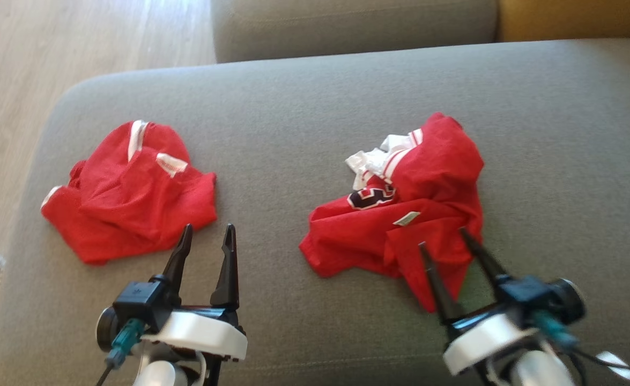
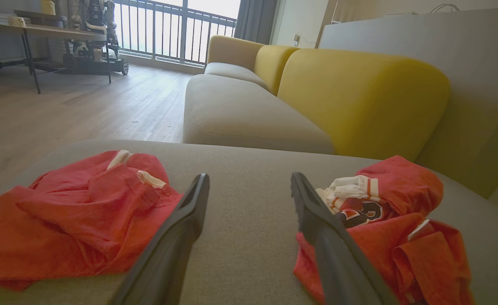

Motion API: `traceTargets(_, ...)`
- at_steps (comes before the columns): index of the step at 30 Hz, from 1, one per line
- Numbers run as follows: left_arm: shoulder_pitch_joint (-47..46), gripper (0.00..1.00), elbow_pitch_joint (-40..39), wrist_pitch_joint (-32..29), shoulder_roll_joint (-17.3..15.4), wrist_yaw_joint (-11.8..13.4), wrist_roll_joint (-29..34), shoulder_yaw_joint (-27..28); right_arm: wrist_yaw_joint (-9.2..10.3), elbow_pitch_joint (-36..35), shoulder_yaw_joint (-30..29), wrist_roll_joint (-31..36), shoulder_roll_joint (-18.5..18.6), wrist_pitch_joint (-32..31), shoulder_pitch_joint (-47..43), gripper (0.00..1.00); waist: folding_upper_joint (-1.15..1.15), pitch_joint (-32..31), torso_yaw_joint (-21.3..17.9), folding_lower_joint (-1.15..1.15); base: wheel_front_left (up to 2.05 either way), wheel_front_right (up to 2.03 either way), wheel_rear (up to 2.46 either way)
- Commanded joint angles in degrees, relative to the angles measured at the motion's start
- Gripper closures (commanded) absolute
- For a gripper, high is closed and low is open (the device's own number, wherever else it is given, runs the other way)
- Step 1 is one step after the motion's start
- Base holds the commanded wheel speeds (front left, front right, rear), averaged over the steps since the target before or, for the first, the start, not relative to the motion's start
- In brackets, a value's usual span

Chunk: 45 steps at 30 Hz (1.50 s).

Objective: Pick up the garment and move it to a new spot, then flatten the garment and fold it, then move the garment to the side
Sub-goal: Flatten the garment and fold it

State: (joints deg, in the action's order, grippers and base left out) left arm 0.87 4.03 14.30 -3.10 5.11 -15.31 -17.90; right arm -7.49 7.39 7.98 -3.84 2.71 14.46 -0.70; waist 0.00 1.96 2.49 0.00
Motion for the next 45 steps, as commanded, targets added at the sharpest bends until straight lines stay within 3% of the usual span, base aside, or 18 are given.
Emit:
traceTargets(1,-3.0,0.0,-1.4,0.7,0.2,0.2,-0.6,1.3,0.0,1.0,3.0,4.0,0.2,-0.2,4.3,0.0,0.0,1.2,1.4,0.0,0.0,0.0,0.0)
traceTargets(16,-5.7,0.0,-1.3,0.7,0.2,0.2,-1.5,-0.1,0.0,17.6,0.2,10.2,0.2,-5.4,12.7,0.0,0.0,6.7,7.1,0.0,0.0,0.0,0.0)
traceTargets(18,-5.8,0.0,-1.2,0.7,0.2,0.1,-1.6,-0.1,0.0,19.3,-0.2,9.5,0.2,-6.1,13.1,1.0,0.0,6.8,7.4,0.0,0.0,0.0,0.0)
traceTargets(23,-5.7,0.0,-0.7,0.7,0.2,0.2,-1.8,-0.4,0.0,19.2,0.3,7.1,0.2,-2.7,13.8,1.0,0.0,5.7,7.7,0.0,0.0,0.0,0.0)
traceTargets(28,-4.8,0.0,-0.3,0.7,0.2,0.7,-4.9,-0.7,0.0,11.0,7.9,1.4,0.2,0.1,16.8,1.0,0.0,3.0,7.0,0.0,0.0,0.0,0.0)
traceTargets(36,-3.6,0.0,0.1,0.7,0.2,1.2,-5.8,-2.1,0.0,4.7,13.1,-7.7,0.2,0.4,33.0,1.0,0.0,-0.8,6.0,0.0,0.0,0.0,0.0)
traceTargets(39,-3.0,0.0,0.3,0.7,0.2,1.4,-5.9,-2.2,0.0,4.4,11.4,-12.7,0.2,0.4,40.8,1.0,0.0,-1.9,5.9,0.0,0.0,0.0,0.0)
traceTargets(42,-2.4,0.0,0.1,0.7,0.2,1.5,-6.0,-2.0,0.0,3.7,7.6,-22.3,0.2,0.5,47.1,1.0,0.0,-2.5,5.6,0.0,0.0,0.0,0.0)
traceTargets(45,-1.8,0.0,-0.2,0.7,0.2,1.6,-6.0,-1.4,0.0,3.5,1.8,-23.4,0.2,0.5,52.3,1.0,0.0,-2.1,4.8,0.0,0.0,0.0,0.0)
